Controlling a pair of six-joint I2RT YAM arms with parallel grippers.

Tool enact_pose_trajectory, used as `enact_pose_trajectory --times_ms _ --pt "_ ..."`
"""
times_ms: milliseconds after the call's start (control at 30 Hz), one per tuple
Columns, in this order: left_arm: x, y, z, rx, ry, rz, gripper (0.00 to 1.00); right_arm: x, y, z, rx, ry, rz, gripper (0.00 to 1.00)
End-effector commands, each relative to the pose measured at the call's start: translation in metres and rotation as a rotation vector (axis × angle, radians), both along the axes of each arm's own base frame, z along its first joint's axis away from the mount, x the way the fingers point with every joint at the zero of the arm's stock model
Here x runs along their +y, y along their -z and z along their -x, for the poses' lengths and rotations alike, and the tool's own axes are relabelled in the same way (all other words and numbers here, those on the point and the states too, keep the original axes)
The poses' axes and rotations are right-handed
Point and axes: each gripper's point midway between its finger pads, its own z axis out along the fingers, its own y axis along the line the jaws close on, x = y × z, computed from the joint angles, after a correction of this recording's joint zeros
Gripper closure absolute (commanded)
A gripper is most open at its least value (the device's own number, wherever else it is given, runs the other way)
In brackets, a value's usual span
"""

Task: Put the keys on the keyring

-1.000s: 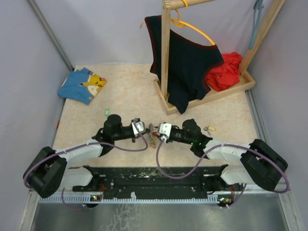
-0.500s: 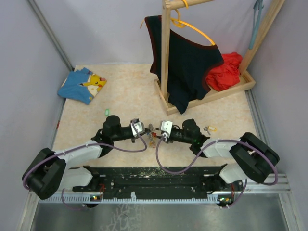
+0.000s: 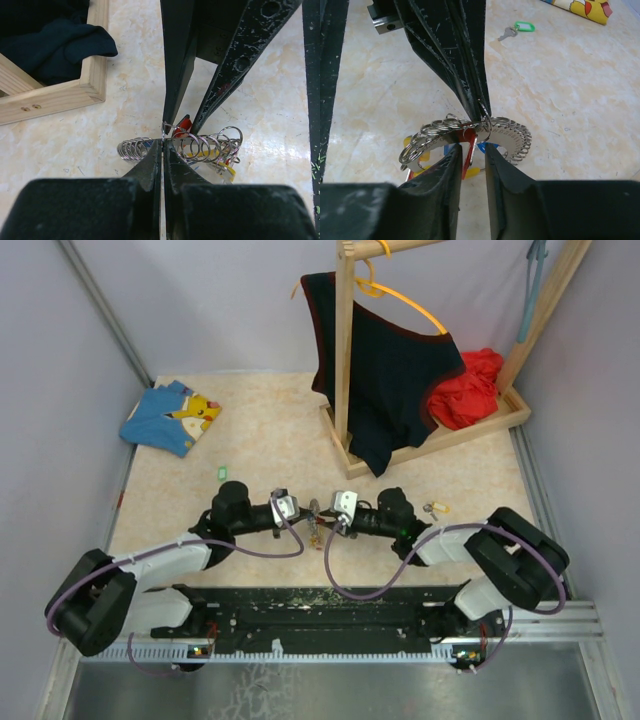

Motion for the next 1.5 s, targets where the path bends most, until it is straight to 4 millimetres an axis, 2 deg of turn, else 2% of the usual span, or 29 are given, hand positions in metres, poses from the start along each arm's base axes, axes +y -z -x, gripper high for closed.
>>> enact_pose_trajectory --times_ms 0,100,233,333,533,733,967,1000,1133,1267,1467 --pt "-0.002 -0.02 0.0 -0.062 0.013 0.055 0.99 0.006 -0.026 -0.006 -0.052 -0.013 -0.074 0.81" --pt "-0.002 -0.018 -0.001 -0.054 0.012 0.051 0.99 -0.002 -0.025 -0.011 -0.068 0.014 -0.038 1.0" --pt "-0.003 -0.016 -0.002 -0.048 0.01 0.048 0.99 -0.012 -0.028 -0.015 -0.103 0.044 0.054 1.0" --pt "-0.003 -0.016 -0.001 -0.045 0.017 0.049 0.9 -0.017 -0.041 -0.016 -0.134 0.053 0.075 1.0" --pt "-0.005 -0.015 0.0 -0.036 0.027 0.051 0.78 -0.014 -0.058 -0.013 -0.147 0.022 0.1 1.0" --pt "-0.01 -0.015 0.005 -0.015 0.072 0.061 0.72 -0.008 -0.067 -0.012 -0.172 0.015 0.118 1.0" --pt "-0.016 -0.016 0.008 0.088 0.071 0.108 0.68 -0.003 -0.067 -0.016 -0.189 0.061 0.166 1.0" --pt "-0.016 -0.016 0.008 0.115 0.059 0.115 0.65 -0.002 -0.066 -0.016 -0.189 0.068 0.171 1.0" --pt "-0.005 -0.01 0.009 0.257 -0.067 0.152 0.6 0.001 -0.063 -0.017 -0.19 0.076 0.189 1.0" --pt "0.002 -0.011 0.013 0.293 -0.121 0.202 0.59 0.004 -0.061 -0.017 -0.193 0.074 0.188 1.0" --pt "-0.003 -0.01 0.017 0.322 -0.103 0.213 0.64 0.007 -0.059 -0.019 -0.186 0.083 0.189 1.0"
